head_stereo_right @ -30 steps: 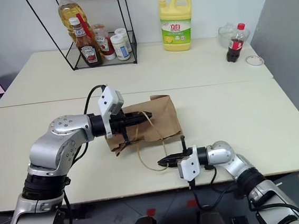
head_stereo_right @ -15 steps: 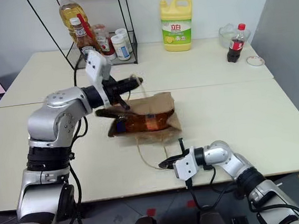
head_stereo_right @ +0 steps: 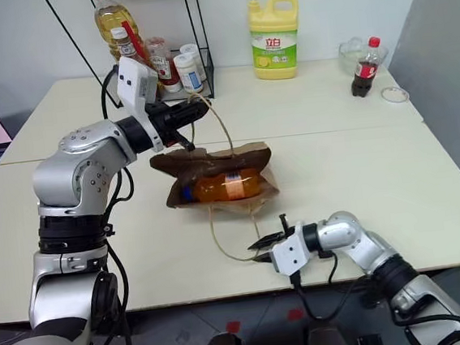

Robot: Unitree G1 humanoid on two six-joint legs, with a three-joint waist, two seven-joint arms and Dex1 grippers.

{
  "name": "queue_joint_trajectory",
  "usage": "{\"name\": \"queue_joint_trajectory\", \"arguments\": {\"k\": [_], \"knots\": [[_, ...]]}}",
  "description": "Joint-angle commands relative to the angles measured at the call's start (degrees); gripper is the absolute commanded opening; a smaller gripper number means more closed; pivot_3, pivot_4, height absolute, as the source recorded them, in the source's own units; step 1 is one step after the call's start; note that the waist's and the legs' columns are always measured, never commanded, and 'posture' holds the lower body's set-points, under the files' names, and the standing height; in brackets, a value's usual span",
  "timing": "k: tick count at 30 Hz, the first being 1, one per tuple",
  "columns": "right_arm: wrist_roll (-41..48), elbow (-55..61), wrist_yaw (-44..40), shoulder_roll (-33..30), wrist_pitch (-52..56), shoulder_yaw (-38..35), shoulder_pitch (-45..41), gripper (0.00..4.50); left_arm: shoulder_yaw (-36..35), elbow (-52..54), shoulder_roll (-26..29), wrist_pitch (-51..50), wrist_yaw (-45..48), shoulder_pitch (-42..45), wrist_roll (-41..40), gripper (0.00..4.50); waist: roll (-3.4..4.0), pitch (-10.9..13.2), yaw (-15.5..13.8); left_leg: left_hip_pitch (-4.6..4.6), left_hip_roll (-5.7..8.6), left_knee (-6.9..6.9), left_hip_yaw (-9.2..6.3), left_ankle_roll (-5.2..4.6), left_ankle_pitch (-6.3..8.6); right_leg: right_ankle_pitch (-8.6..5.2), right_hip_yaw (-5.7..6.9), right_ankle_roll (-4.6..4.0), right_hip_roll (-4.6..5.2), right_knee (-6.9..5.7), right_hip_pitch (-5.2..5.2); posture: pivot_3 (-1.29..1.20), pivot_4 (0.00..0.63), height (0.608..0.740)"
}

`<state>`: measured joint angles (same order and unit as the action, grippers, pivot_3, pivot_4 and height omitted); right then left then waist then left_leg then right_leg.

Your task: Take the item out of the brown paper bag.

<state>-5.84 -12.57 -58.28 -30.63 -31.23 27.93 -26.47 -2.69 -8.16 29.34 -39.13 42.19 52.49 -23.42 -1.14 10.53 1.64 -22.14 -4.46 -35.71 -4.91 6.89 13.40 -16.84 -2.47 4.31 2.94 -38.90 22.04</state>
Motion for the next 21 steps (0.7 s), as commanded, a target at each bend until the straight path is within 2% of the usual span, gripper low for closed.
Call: {"name": "queue_joint_trajectory", "arguments": {"k": [1, 2, 6, 12, 15, 21], "knots": [[4.08, 8.65, -3.80, -4.00, 6.70, -2.19, 2.71, 2.52, -1.05, 3.16, 0.22, 0.09, 0.56, 0.10, -1.16, 0.00, 0.00, 0.00, 0.00, -0.01, 0.00, 0.00, 0.00, 0.00, 0.00, 0.00, 0.00, 0.00, 0.00, 0.00, 0.00, 0.00, 0.150, 0.740], [5.68, 11.67, -4.39, -5.64, 8.76, -3.48, 3.50, 2.85, -1.09, 3.47, 0.25, -0.01, 0.60, -0.22, -1.32, 0.00, 0.00, 0.01, 0.01, -0.01, 0.00, 0.00, 0.00, 0.00, 0.00, 0.00, 0.00, 0.00, 0.00, 0.01, 0.00, 0.00, 0.150, 0.740], [9.98, 19.23, -5.75, -11.32, 13.80, -8.43, 6.24, 2.85, -1.13, 4.14, 0.25, -0.18, 0.74, -0.81, -1.81, 0.00, 0.02, 0.02, 0.10, 0.00, 0.00, 0.00, 0.00, -0.01, 0.01, 0.00, -0.01, 0.01, -0.01, 0.01, 0.01, 0.00, 0.150, 0.740], [14.10, 24.43, -7.06, -16.99, 19.28, -14.20, 7.74, 2.85, -1.05, 3.83, 0.20, 0.11, 1.14, -0.84, -1.89, 0.00, 0.00, 0.03, 0.10, -0.01, 0.00, 0.00, 0.00, -0.05, 0.03, -0.01, -0.01, 0.02, -0.01, 0.02, 0.02, 0.00, 0.150, 0.740], [15.94, 25.73, -6.13, -16.53, 24.37, -15.90, 6.23, 2.85, -1.01, 3.77, 0.23, 0.12, 1.32, -0.74, -1.95, 0.00, -0.01, 0.04, 0.10, -0.02, 0.00, 0.00, 0.01, -0.03, 0.02, -0.01, -0.02, 0.02, -0.01, 0.02, 0.02, 0.00, 0.150, 0.740], [18.83, 25.17, -0.06, -10.37, 37.59, -18.25, -0.32, 2.85, -1.01, 3.81, 0.12, 0.18, 1.05, -0.45, -1.84, 0.00, -0.01, 0.04, 0.16, -0.02, 0.00, 0.01, 0.00, -0.01, 0.01, -0.01, -0.01, 0.02, -0.02, 0.02, 0.04, 0.00, 0.150, 0.740]]}}
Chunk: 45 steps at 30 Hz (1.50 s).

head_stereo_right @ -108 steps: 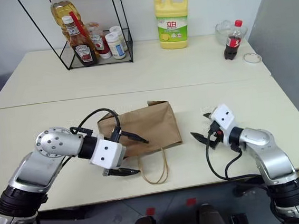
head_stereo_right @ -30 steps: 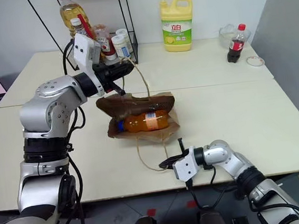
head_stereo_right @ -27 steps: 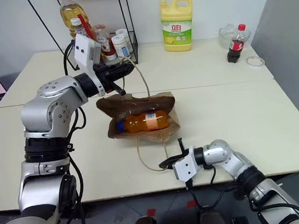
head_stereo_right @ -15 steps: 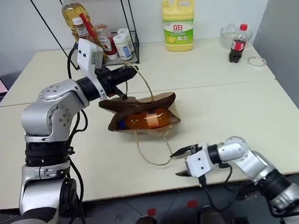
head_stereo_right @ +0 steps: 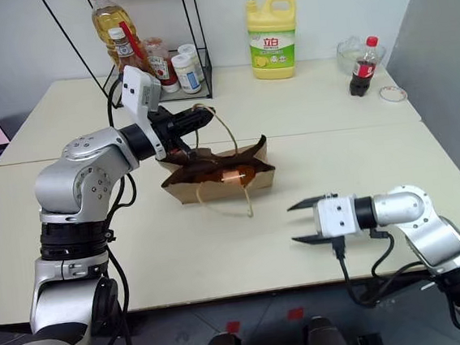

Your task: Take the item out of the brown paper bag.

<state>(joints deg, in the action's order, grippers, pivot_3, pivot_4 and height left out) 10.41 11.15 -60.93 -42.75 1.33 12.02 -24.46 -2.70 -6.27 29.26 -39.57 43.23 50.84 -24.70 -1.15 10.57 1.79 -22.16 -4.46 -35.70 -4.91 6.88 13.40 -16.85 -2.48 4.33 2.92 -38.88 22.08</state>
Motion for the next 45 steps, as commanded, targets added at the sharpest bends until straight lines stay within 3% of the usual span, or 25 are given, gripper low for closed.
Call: {"name": "queue_joint_trajectory", "arguments": {"k": [1, 7, 10, 15, 21, 27, 45], "knots": [[3.13, 1.75, 3.15, 2.53, 6.80, -2.63, -2.97, 2.85, -1.00, 1.88, 0.20, 0.66, -0.04, 1.22, -0.50, 0.00, 0.00, 0.00, 0.02, -0.01, 0.00, 0.00, 0.00, 0.00, 0.00, 0.00, 0.00, 0.00, 0.00, 0.00, 0.00, 0.00, 0.150, 0.740], [8.89, 6.08, 8.44, 10.33, 20.84, -2.65, -10.21, 2.85, -1.21, 2.06, 0.52, 0.68, -0.01, 1.04, -0.55, 0.00, 0.01, 0.00, 0.06, -0.22, 0.00, -0.02, -0.03, 0.01, -0.01, 0.00, 0.02, 0.00, 0.00, -0.02, 0.17, 0.00, 0.150, 0.740], [12.11, 6.88, 11.64, 14.93, 26.97, -3.17, -13.91, 2.29, -1.11, 1.81, 0.52, 0.94, 0.08, 1.35, -0.41, 0.00, 0.02, 0.01, 0.07, -0.23, 0.00, 0.00, -0.04, 0.01, -0.01, 0.00, 0.03, 0.00, 0.00, -0.03, 0.20, 0.00, 0.150, 0.740], [13.37, 5.40, 14.05, 18.70, 30.84, -3.09, -17.28, 0.58, -1.12, 0.82, 0.68, 1.45, 0.24, 2.11, -0.12, 0.00, 0.02, 0.01, -0.14, -0.34, 0.00, -0.01, -0.08, 0.00, 0.00, 0.00, 0.08, 0.00, 0.00, 0.00, 0.21, 0.00, 0.150, 0.740], [21.03, 3.11, 18.22, 27.67, 38.61, -5.29, -20.38, 0.58, -1.13, 0.59, 0.58, 1.74, 0.05, 2.22, -0.02, 0.00, 0.03, 0.02, 0.22, -0.33, -0.01, 0.02, -0.11, -0.01, 0.00, 0.00, 0.09, 0.00, -0.01, -0.04, 0.26, 0.00, 0.150, 0.740], [28.97, 0.11, 16.07, 32.66, 45.62, -5.40, -21.53, 0.58, -1.34, 0.71, 0.70, 1.74, -0.08, 2.12, -0.10, 0.00, 0.04, 0.02, 0.16, -0.36, -0.01, 0.03, -0.12, -0.17, 0.09, 0.00, 0.09, 0.00, -0.01, -0.04, 0.27, 0.00, 0.150, 0.740], [19.55, -30.43, 5.84, 35.56, 31.75, -3.10, -29.25, 0.58, -1.04, 1.50, 0.77, 1.81, -0.09, 1.69, -0.11, 0.00, 0.07, 0.04, 0.32, -0.37, -0.01, 0.08, -0.12, -0.19, 0.11, 0.00, 0.09, 0.00, -0.02, -0.03, 0.32, 0.00, 0.150, 0.740]]}}
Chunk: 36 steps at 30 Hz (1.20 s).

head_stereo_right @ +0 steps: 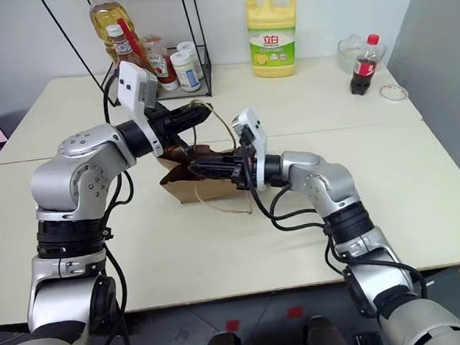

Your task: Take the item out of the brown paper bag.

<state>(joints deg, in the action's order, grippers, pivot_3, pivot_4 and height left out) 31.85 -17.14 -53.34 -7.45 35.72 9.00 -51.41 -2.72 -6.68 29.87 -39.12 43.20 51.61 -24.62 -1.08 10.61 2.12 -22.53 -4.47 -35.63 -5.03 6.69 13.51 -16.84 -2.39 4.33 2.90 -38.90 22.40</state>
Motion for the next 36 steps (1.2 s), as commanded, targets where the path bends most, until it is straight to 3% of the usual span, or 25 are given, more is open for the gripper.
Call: {"name": "queue_joint_trajectory", "arguments": {"k": [1, 8, 15, 24, 29, 34, 36], "knots": [[-3.74, -3.66, -1.90, 0.09, -3.83, 0.95, -2.63, 0.58, -1.01, 1.95, 0.13, 1.42, -0.06, 0.83, -0.19, 0.00, 0.00, 0.00, -0.01, 0.00, 0.00, 0.00, 0.00, 0.00, 0.00, 0.00, 0.00, 0.00, 0.00, 0.01, 0.00, 0.00, 0.150, 0.740], [-18.71, -9.88, 0.50, -2.15, -12.72, 9.23, -2.45, 0.58, -1.09, 2.14, -0.05, 1.56, -0.18, 0.50, -0.27, 0.00, 0.01, 0.01, 0.07, -0.01, 0.00, 0.02, 0.01, 0.00, 0.00, 0.00, 0.00, 0.00, 0.00, 0.01, 0.03, 0.00, 0.150, 0.740], [-29.75, -0.34, 2.11, -7.59, -15.41, 16.08, 1.03, 0.58, -1.11, 3.49, -0.26, 1.66, -0.30, -1.33, -0.51, 0.00, 0.02, 0.01, -0.25, -0.08, 0.01, 0.01, -0.01, 0.01, -0.01, 0.00, 0.00, 0.00, 0.01, 0.04, 0.05, 0.00, 0.150, 0.740], [-31.69, 6.27, 5.27, -7.32, -9.58, 14.05, -0.09, 0.58, -0.55, 1.87, -0.83, 2.48, 0.43, 0.13, -0.09, 0.00, 0.02, 0.01, -0.09, -0.09, 0.01, 0.02, -0.01, 0.03, -0.01, 0.00, 0.00, 0.00, 0.00, 0.02, 0.09, 0.00, 0.150, 0.740], [-34.44, 0.20, 9.46, -5.19, -8.95, 13.85, -3.82, 0.58, 0.11, 1.35, -1.96, 3.12, 0.43, 0.38, -0.06, 0.00, 0.02, 0.01, -0.07, -0.08, 0.01, 0.02, -0.01, 0.02, -0.01, 0.00, 0.00, 0.00, 0.00, 0.02, 0.10, 0.00, 0.150, 0.740], [-31.21, -6.10, 12.69, -1.06, -1.69, 8.52, -8.23, 0.58, 0.39, 1.26, -2.33, 3.38, 0.78, 0.41, 0.08, 0.00, 0.02, 0.01, -0.03, -0.18, 0.01, 0.03, 0.00, 0.04, -0.02, 0.00, -0.01, -0.01, 0.00, -0.02, 0.23, 0.00, 0.150, 0.740], [-33.58, -7.56, 12.52, -1.98, -4.54, 10.02, -8.70, 0.58, 0.41, 1.15, -2.35, 3.41, 0.76, 0.51, 0.08, 0.00, 0.02, 0.01, -0.11, -0.22, 0.01, 0.03, 0.00, 0.14, -0.08, 0.00, -0.01, -0.01, 0.00, -0.01, 0.25, 0.00, 0.150, 0.740]]}}
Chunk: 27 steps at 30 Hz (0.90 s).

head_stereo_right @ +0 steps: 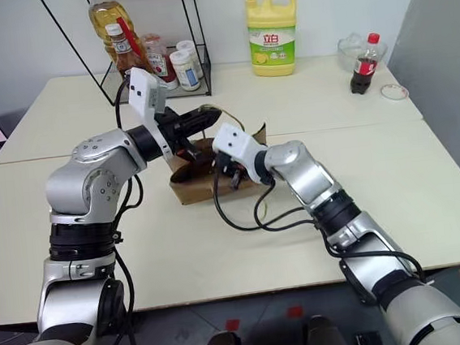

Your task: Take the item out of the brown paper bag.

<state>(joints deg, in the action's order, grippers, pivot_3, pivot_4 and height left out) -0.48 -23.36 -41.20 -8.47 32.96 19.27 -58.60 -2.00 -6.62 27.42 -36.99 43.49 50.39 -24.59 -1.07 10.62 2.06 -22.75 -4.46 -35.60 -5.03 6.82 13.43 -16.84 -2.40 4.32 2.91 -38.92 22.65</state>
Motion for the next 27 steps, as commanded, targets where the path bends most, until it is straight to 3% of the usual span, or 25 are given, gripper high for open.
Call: {"name": "queue_joint_trajectory", "arguments": {"k": [1, 4, 14, 27], "knots": [[-2.99, -2.22, 0.53, -1.66, -4.30, 1.01, -1.56, 0.58, -0.34, 1.08, 0.06, 1.28, 0.45, 1.75, 0.02, 0.00, 0.00, 0.00, -0.06, -0.02, 0.00, 0.00, 0.00, 0.04, -0.02, 0.00, 0.00, 0.00, 0.00, 0.01, 0.01, 0.00, 0.150, 0.740], [-8.82, -4.72, 0.44, -4.20, -13.99, 5.95, -1.66, 1.16, -0.37, 0.94, -0.04, 1.35, 0.41, 1.82, 0.01, 0.00, 0.00, 0.00, -0.04, -0.03, 0.00, 0.00, 0.01, 0.03, -0.02, 0.00, 0.00, 0.00, 0.00, 0.02, 0.02, 0.00, 0.150, 0.740], [-19.72, -8.90, -1.27, -7.19, -32.15, 13.98, -1.99, 4.46, -0.61, 1.22, -0.04, 1.21, 0.01, 1.31, -0.06, 0.00, 0.00, 0.00, 0.09, -0.03, 0.00, 0.00, 0.01, 0.06, -0.03, 0.00, 0.00, 0.00, 0.00, 0.02, 0.04, 0.00, 0.150, 0.740], [-29.31, -26.18, 3.60, -2.75, -41.86, 17.25, -8.22, 4.46, -0.56, 1.50, -0.90, 1.47, -0.62, 0.99, -0.03, 0.00, 0.00, 0.00, 0.40, -0.01, 0.00, 0.03, 0.01, 0.07, -0.04, 0.00, -0.01, 0.00, 0.00, 0.00, 0.05, 0.00, 0.150, 0.740]]}}
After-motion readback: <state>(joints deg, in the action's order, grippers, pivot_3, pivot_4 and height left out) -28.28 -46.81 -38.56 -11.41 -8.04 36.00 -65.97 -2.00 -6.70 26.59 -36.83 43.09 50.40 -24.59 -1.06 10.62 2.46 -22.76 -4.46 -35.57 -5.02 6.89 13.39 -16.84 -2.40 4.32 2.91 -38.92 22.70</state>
